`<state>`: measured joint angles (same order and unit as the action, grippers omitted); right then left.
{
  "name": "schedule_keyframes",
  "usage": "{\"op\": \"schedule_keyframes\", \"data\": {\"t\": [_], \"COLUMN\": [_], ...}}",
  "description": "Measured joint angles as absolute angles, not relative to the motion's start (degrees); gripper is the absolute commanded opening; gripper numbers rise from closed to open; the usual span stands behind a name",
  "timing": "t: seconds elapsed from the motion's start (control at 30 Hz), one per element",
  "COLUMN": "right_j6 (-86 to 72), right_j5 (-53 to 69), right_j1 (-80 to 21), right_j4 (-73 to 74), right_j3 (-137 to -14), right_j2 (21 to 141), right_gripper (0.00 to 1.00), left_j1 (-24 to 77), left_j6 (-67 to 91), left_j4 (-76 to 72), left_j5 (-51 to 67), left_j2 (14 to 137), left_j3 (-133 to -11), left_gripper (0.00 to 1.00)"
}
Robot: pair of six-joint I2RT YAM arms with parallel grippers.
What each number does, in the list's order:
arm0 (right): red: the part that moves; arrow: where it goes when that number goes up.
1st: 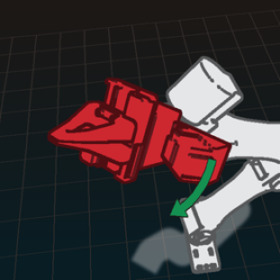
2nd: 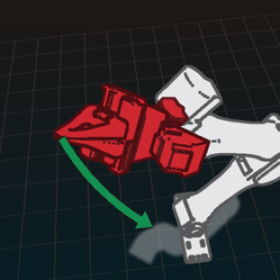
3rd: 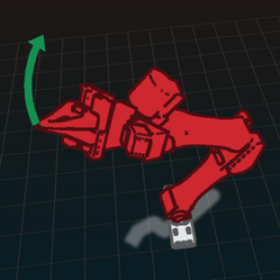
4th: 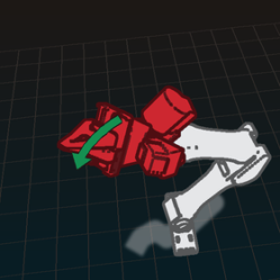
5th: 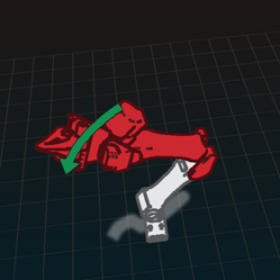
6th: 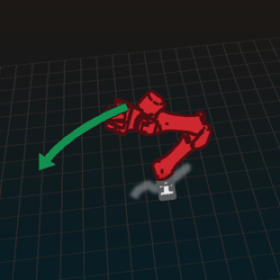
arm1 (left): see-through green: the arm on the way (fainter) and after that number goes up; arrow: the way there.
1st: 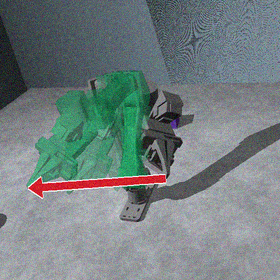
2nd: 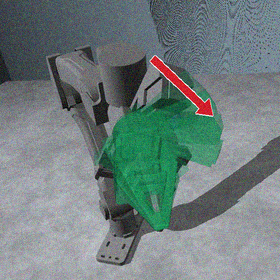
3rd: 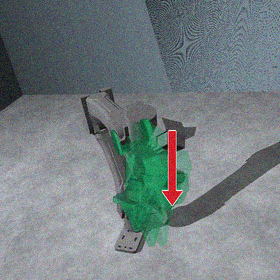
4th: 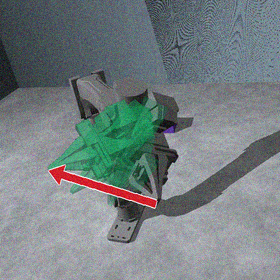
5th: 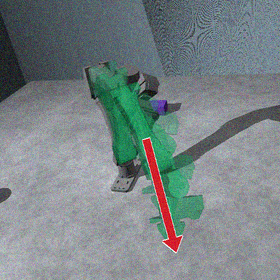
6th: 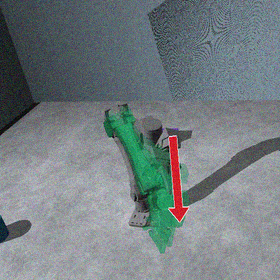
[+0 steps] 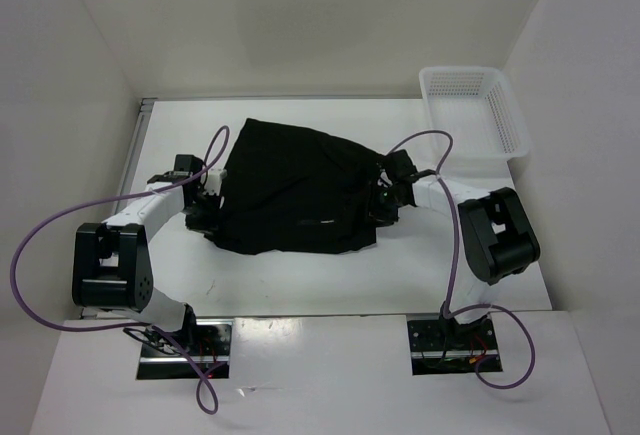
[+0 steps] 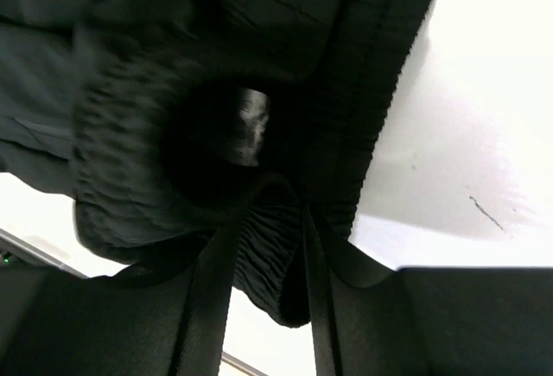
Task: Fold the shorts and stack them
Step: Flatten the shorts out
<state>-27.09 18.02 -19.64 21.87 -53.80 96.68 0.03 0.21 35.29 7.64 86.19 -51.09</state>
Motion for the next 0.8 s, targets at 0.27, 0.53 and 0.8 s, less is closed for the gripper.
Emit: {"op": "schedule_keyframes", "data": {"t": [0.27,0.53,0.8], "right_j6": [-26.5,-27.4,-27.4], "right_j5": [19.8,22.4,24.8], "right_j1": [-19.9,-20.0,-20.1], "right_j4": [22.4,22.3,24.1], "right_j3": [-53.2,-53.0,-53.2], "right_j2": [97.2,98.5,99.9], "right_gripper": [0.46,0.17,0.00], "left_j1": [0.0,0.0,0.0], "left_j6": [0.2,0.2,0.2], "left_j4": [35.1,35.0,34.9], "left_j5": [7.7,7.8,8.2], "left_j2": [86.2,86.1,86.1], "left_j3": [-51.1,-50.4,-50.3], "left_gripper": [0.04,0.01,0.00]}}
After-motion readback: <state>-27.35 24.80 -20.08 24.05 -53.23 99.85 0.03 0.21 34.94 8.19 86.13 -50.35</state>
